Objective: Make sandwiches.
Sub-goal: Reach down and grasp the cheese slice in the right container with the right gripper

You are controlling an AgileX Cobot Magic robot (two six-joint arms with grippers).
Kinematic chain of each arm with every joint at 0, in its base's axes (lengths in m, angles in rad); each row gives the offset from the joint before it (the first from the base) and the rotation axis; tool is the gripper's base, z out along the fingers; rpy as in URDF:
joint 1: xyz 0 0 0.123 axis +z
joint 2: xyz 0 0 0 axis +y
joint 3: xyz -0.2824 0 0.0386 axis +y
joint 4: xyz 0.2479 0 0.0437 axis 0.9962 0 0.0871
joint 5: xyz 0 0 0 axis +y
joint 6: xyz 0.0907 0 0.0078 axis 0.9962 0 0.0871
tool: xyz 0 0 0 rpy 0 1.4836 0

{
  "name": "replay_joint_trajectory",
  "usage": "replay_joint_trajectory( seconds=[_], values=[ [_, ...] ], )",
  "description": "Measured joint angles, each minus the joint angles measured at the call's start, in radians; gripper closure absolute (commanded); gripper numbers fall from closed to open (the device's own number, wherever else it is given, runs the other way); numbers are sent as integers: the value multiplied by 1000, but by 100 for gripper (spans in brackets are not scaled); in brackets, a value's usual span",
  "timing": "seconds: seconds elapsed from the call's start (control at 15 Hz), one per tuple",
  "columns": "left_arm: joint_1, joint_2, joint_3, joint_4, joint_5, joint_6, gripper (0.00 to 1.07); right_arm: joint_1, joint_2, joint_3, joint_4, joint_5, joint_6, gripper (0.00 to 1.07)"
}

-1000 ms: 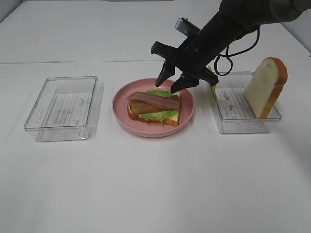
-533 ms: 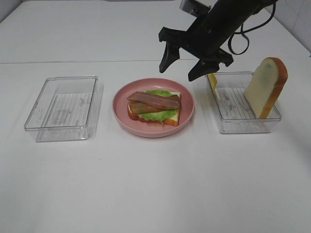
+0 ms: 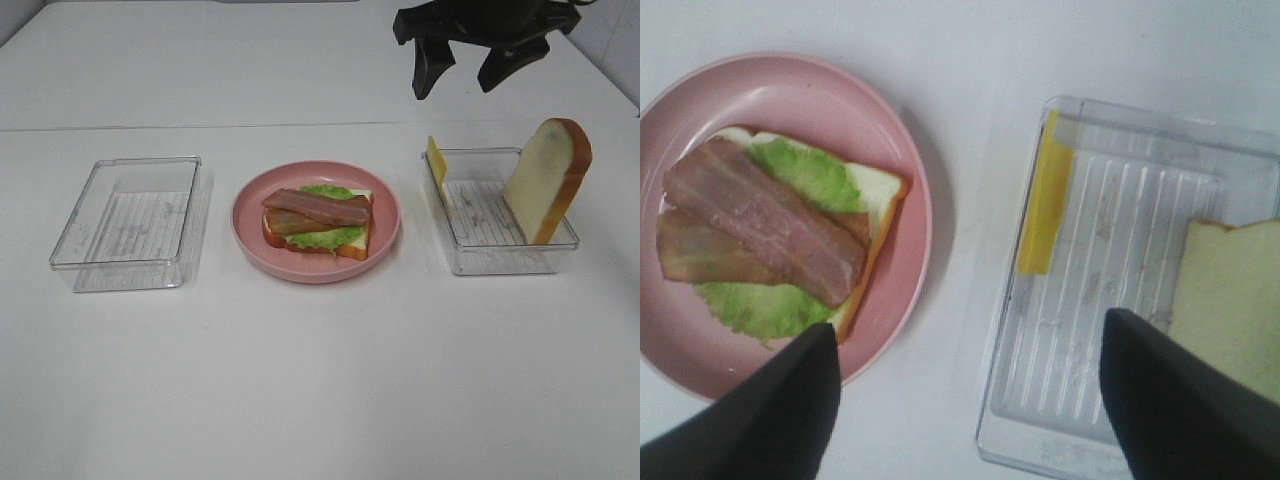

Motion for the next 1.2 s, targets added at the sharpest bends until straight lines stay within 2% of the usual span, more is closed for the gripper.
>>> replay_joint_trajectory(
  seconds=[0.2,0.27,0.47,0.6,0.87,1.13,1.2],
  values=[
    [0,0,0,0,0,0,13,-3,110,-146,-17,79,2,41],
    [0,0,0,0,0,0,13,-20,210,-240,-7,160,2,41],
    [0,0,0,0,0,0,13,-76,315,-341,79,196,-11,42],
    [0,0,0,0,0,0,13,-107,359,-354,121,196,-14,47],
    [0,0,0,0,0,0,13,-117,397,-354,149,189,-27,48],
    [0,0,0,0,0,0,13,-117,435,-354,165,162,-39,60],
    [0,0,0,0,0,0,13,-117,435,-354,166,156,-39,60]
  ],
)
